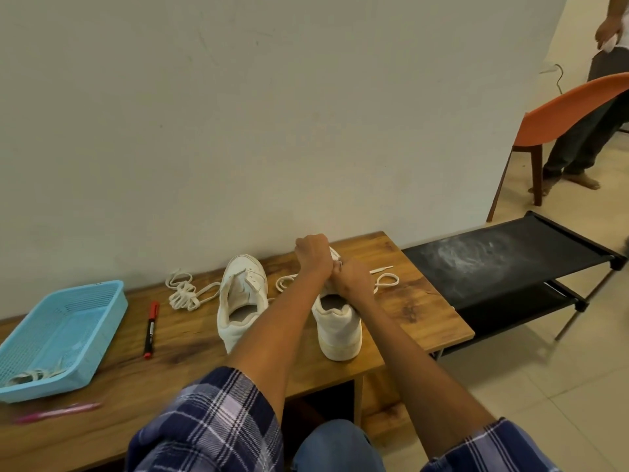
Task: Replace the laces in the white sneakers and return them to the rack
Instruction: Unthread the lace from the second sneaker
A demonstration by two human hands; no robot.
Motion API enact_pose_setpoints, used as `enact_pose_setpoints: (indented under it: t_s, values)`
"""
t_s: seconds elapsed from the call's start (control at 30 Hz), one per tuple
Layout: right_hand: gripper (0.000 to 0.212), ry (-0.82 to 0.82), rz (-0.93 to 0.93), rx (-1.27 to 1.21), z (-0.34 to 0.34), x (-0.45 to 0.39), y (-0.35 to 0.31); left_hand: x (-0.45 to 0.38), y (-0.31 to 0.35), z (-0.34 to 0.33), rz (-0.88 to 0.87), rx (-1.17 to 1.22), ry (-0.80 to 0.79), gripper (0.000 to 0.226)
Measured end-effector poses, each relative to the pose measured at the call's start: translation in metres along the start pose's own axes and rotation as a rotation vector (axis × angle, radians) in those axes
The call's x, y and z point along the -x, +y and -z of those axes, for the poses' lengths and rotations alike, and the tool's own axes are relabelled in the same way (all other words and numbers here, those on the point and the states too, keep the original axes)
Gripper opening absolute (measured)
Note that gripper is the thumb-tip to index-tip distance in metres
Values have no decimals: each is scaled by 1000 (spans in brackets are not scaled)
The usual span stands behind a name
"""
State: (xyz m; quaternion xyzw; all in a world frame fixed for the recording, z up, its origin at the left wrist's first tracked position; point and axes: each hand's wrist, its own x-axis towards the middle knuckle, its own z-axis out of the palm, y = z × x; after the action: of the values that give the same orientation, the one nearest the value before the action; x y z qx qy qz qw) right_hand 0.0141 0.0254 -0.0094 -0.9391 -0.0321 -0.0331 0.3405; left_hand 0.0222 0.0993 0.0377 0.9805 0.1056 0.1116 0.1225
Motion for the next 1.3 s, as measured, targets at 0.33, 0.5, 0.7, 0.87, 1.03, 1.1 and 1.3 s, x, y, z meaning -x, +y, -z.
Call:
enact_pose_setpoints:
  t_s: [0.33, 0.5, 0.7, 0.87, 1.03, 1.1, 1.3]
  values:
    - [34, 40, -2, -4, -1, 1, 1, -11, -13, 0, 695, 1308, -17, 30]
    - [34, 38, -14, 5, 1, 1, 1, -23, -13, 8, 273, 701, -113, 26]
    - [35, 30, -11, -13, -1, 0, 2, -19, -22, 0, -67, -62, -275, 26]
    - [35, 37, 6, 13, 1, 1, 2, -18, -24, -12, -18, 380, -185, 29]
    - [35, 45, 11, 3, 0, 0, 1, -15, -10, -3, 349, 1199, 124, 19]
    - [35, 45, 8, 7, 0, 0, 2, -22, -10, 5, 451, 1351, 205, 16]
    - [36, 32, 7, -19, -1, 0, 2, -24, -24, 1, 4, 75, -243, 38]
